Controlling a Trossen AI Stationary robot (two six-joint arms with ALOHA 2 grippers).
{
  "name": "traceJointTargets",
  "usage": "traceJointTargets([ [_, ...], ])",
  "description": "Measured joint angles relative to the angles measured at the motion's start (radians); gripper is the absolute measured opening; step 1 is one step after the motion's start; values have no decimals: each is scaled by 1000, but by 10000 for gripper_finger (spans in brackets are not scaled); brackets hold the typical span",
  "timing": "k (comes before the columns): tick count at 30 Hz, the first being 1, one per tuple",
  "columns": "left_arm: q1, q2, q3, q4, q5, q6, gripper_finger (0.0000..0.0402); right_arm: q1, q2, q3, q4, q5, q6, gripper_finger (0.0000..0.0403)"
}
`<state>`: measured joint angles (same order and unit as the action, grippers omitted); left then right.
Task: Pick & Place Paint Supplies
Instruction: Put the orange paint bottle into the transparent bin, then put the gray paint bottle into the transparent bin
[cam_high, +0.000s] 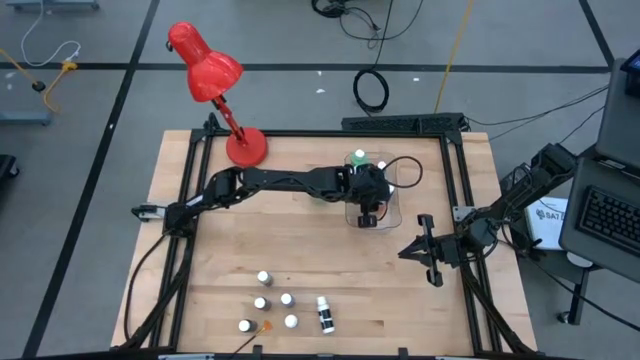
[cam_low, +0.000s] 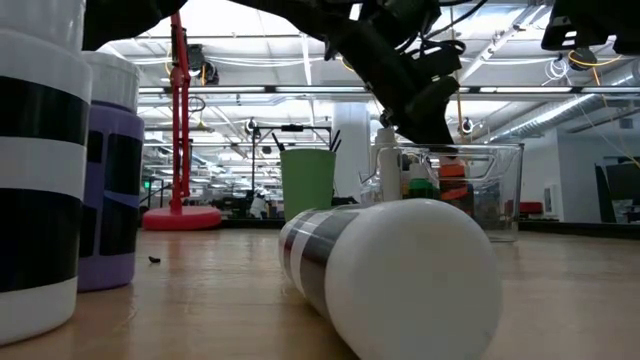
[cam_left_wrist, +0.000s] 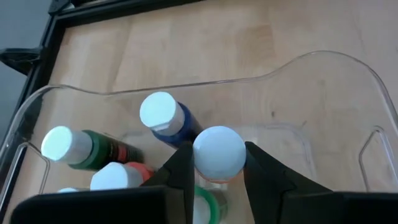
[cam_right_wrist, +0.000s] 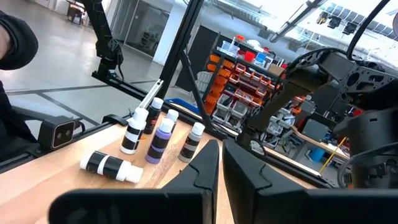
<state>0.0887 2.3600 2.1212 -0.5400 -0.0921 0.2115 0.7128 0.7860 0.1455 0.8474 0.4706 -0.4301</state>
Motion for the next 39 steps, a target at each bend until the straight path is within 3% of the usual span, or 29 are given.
traceJointTargets([
  [6,0,0,0,-1,2,-10,197,0,0,0,-1,0,0,16],
  [10,0,0,0,0,3,-9,228,0,0,0,-3,0,0,16],
  [16,-24,-76,-3,-124,10,-37,237,0,0,0,-5,0,2,16],
  [23,-100,-341,-1,-438,-77,-119,238,0,0,0,-8,0,3,16],
  [28,-214,-532,-1,-655,-164,-241,238,0,0,0,-6,0,3,16],
  [33,-411,-618,-1,-843,-370,-424,202,0,0,0,-3,0,3,16],
  [36,-547,-637,-41,-924,-456,-531,143,0,0,0,-1,0,6,16],
  [39,-664,-640,-132,-930,-451,-596,66,0,0,0,0,0,6,16],
])
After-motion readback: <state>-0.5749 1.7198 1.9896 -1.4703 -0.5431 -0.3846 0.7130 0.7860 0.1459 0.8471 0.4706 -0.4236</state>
